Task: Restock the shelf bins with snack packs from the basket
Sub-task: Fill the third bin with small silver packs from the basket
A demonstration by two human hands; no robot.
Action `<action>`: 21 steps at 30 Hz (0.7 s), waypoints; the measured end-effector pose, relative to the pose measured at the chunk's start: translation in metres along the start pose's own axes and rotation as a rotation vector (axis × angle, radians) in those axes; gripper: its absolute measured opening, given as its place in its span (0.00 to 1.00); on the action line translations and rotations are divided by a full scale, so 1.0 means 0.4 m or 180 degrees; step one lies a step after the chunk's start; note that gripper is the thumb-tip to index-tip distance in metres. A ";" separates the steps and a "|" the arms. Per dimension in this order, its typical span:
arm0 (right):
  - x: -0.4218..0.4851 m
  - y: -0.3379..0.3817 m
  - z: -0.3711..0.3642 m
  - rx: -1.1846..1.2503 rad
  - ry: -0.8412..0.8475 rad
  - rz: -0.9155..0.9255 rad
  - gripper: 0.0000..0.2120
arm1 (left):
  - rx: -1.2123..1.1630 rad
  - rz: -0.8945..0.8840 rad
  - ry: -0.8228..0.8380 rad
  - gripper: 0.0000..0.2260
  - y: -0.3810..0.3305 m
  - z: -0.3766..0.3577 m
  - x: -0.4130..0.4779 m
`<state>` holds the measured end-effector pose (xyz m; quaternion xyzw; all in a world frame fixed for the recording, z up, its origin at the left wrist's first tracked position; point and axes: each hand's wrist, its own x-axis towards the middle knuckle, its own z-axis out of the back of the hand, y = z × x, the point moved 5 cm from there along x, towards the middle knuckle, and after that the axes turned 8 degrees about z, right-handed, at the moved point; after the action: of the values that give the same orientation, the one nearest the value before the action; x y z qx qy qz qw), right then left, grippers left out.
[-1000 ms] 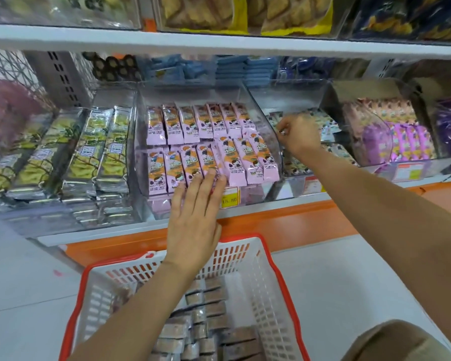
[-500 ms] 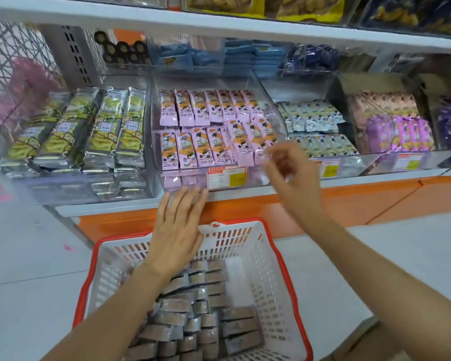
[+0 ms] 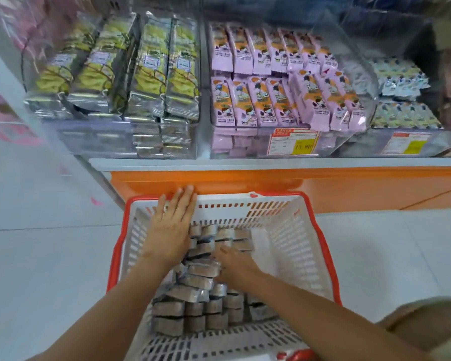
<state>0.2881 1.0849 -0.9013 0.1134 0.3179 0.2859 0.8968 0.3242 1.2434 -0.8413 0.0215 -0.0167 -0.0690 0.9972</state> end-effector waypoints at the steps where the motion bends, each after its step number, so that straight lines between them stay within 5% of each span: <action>1: 0.012 -0.007 -0.024 -0.0085 0.0102 -0.0061 0.25 | -0.0010 0.0025 0.0032 0.47 -0.004 -0.014 -0.004; 9: 0.068 -0.020 -0.082 -0.0291 -0.0041 -0.0081 0.18 | 0.0022 0.0121 0.0232 0.49 0.005 -0.069 -0.014; 13: 0.049 -0.037 -0.029 0.0390 -0.0440 0.0000 0.17 | -0.0078 0.0153 0.0231 0.44 0.001 -0.051 -0.014; 18: -0.051 -0.057 0.140 0.1535 -0.1266 0.0201 0.13 | -0.1022 -0.0231 0.0230 0.24 -0.051 0.025 -0.002; 21: -0.155 -0.066 0.264 0.1890 -0.1809 0.0267 0.12 | -0.2199 -0.0525 0.0701 0.19 -0.108 0.085 0.011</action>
<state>0.3274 1.0250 -0.7984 0.4545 0.1214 0.1754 0.8648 0.3213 1.1985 -0.8091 -0.3079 0.1167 -0.1479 0.9326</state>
